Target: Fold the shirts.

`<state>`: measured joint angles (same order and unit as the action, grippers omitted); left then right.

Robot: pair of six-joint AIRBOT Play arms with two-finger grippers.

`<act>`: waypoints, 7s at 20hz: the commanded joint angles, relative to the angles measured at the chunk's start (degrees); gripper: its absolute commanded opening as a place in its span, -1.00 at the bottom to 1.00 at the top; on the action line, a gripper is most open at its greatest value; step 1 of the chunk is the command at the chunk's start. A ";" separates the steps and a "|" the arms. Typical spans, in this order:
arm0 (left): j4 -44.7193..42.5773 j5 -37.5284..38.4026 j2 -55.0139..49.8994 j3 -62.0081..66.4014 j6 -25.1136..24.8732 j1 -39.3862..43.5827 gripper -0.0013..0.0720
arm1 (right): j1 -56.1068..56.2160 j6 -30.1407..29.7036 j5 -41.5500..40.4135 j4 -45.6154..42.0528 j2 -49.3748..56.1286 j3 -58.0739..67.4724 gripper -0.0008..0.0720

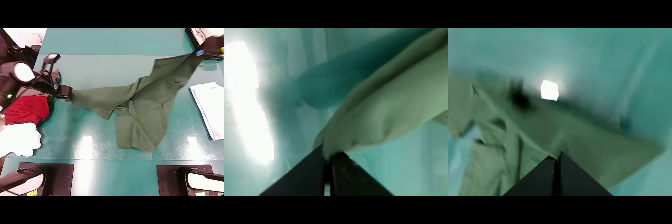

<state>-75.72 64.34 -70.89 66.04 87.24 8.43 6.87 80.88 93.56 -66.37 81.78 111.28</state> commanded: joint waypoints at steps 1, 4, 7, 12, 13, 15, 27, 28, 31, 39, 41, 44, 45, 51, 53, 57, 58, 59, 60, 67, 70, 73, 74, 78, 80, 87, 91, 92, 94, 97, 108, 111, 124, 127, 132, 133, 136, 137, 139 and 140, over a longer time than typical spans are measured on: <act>2.67 -4.96 -5.77 -1.88 -0.20 -2.99 -0.71 | 4.70 0.15 1.05 -5.70 7.67 0.04 -0.94; 2.67 -3.76 -5.75 0.87 -0.22 -5.68 0.86 | 4.68 0.20 0.39 -5.73 9.57 0.07 -0.94; 3.13 2.27 -5.38 6.40 -0.22 -9.27 0.87 | 2.97 1.49 -1.44 -5.68 9.42 0.11 -0.94; 12.92 0.09 -0.39 0.76 -0.24 -6.78 0.87 | -0.39 2.58 -6.27 -5.64 9.38 0.09 -0.94; 16.92 -1.79 -0.04 -2.21 -0.26 -4.92 0.86 | -0.90 3.74 -7.74 -5.64 9.40 0.09 -0.94; 24.61 -5.97 -0.07 -8.61 -0.76 -0.11 0.87 | -1.29 4.81 -9.18 -5.60 9.40 0.09 -0.94; 37.94 -35.63 -4.85 -22.71 6.80 24.20 0.86 | -0.81 4.79 -7.30 -5.57 9.38 0.09 -0.94; 38.60 -37.51 -5.05 -22.71 6.84 24.22 0.86 | -0.81 4.79 -7.08 -5.62 9.38 0.09 -0.94; 38.93 -39.45 -5.11 -22.60 6.86 24.22 0.86 | -0.81 4.79 -6.80 -5.57 9.38 0.09 -0.94; 42.40 -41.05 -6.73 -22.49 6.84 24.20 0.00 | -0.81 4.83 -6.32 -5.57 9.38 0.09 -0.94; 43.21 -40.15 -6.71 -21.68 6.82 24.20 -0.25 | -0.81 4.83 -5.90 -5.62 9.38 0.09 -0.94; 42.82 -34.99 -5.92 -18.16 2.89 24.02 -0.90 | -1.29 4.83 -5.22 -5.64 9.38 0.09 -0.94; 42.60 -33.11 -4.68 -16.48 0.57 23.87 -0.90 | -1.27 4.83 -4.15 -5.68 9.38 0.09 -0.94; 34.29 -22.91 11.23 -6.56 -4.76 9.62 -0.90 | -4.57 4.63 -5.86 -5.62 9.44 0.07 -0.94; 33.99 -18.49 14.01 -5.42 -4.76 4.90 -0.90 | -4.85 4.63 -8.79 -5.57 9.44 0.07 -0.94; 32.46 -11.96 14.71 -5.44 -4.79 3.56 -0.89 | -4.92 4.70 -14.64 -2.73 12.48 0.09 0.36; 32.39 -11.43 14.71 -5.46 -4.76 3.54 -0.90 | -5.62 4.72 -15.28 -2.58 13.90 0.09 0.42; 32.41 -11.02 14.71 -5.44 -4.76 3.54 -0.89 | -6.47 4.81 -15.52 -2.27 15.32 0.09 0.42; 32.39 -10.69 14.71 -5.44 -4.76 3.54 -0.89 | -7.72 5.16 -15.13 -1.68 16.79 0.09 0.43; 32.37 -11.89 14.71 -5.44 -4.74 3.54 -0.89 | -18.86 4.50 -2.80 3.96 23.80 0.04 0.39; 32.35 -12.63 14.71 -5.44 -4.74 3.54 -0.89 | -18.58 2.01 -1.31 3.93 26.25 0.04 0.25; 32.11 -12.68 14.71 -5.44 -4.74 3.54 -0.89 | -16.90 -0.42 -3.04 3.93 28.09 0.04 0.25; 32.02 -12.68 14.71 -5.46 -4.74 3.54 -0.89 | -16.28 -0.66 -5.20 3.98 28.37 0.07 0.25; 31.95 -12.44 14.71 -5.44 -4.70 3.56 -0.89 | -14.88 -2.89 -13.88 8.52 29.94 0.09 0.25; 31.93 -12.17 14.71 -5.46 -4.72 3.56 -0.89 | -14.43 -2.89 -16.57 8.46 31.67 0.09 0.25; 31.95 -11.80 14.71 -5.46 -4.50 3.56 -0.89 | -14.03 -3.06 -21.66 16.76 38.23 0.15 0.20; 31.95 -11.80 14.71 -5.46 -4.50 3.56 -0.89 | -13.07 -3.48 -22.40 16.76 39.87 0.13 0.00; 31.98 -11.80 14.71 -5.46 -4.50 3.56 -0.89 | -13.00 -3.58 -23.45 16.94 39.85 0.15 -0.14; 31.95 -11.80 14.71 -5.46 -4.52 3.56 -0.89 | -12.63 -3.58 -23.78 17.16 39.85 0.20 -0.14; 31.95 -11.80 14.71 -5.46 -4.52 3.54 -0.89 | -12.28 -4.55 -21.81 16.87 39.85 0.20 -0.70; 31.12 -19.32 14.78 0.37 -4.31 3.54 -0.90 | -13.46 -5.11 -22.99 7.72 23.30 0.20 -0.95; 25.53 -19.69 14.78 11.17 -4.24 3.54 -0.90 | -14.64 -5.38 -24.11 7.13 14.36 0.20 -0.95; 6.86 -13.22 15.26 54.31 -1.73 3.54 -0.90 | -15.67 -5.40 -37.77 6.19 -22.21 0.20 -0.95; 7.37 -13.00 18.32 54.38 -1.49 3.54 -0.90 | -15.67 -6.71 -38.97 6.10 -28.33 0.20 -0.95; 9.68 -12.85 22.99 54.49 2.64 3.54 -0.90 | -15.67 -6.97 -39.65 -0.66 -35.19 0.22 -0.95; 10.49 -11.54 23.17 54.45 4.44 3.54 -0.90 | -15.67 -6.97 -39.12 -1.38 -35.65 0.22 -0.95; 8.35 -4.31 22.29 51.89 6.32 3.54 -0.90 | -15.67 -6.54 -35.43 -1.22 -34.18 0.57 -0.95; 5.38 -1.66 21.59 48.89 8.41 3.54 -0.90 | -15.67 -5.38 -32.50 -1.16 -31.95 1.73 -0.95; -2.19 4.76 18.73 42.58 10.10 3.54 -0.90 | -15.21 -1.70 -22.77 -0.70 -24.35 5.81 -0.95; -4.83 7.32 16.68 39.63 10.10 3.54 -0.90 | -14.05 -0.74 -17.66 -0.76 -20.17 7.34 -0.95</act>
<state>-72.34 62.92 -51.18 112.25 94.80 11.97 -8.38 76.51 63.75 -67.00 54.13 115.04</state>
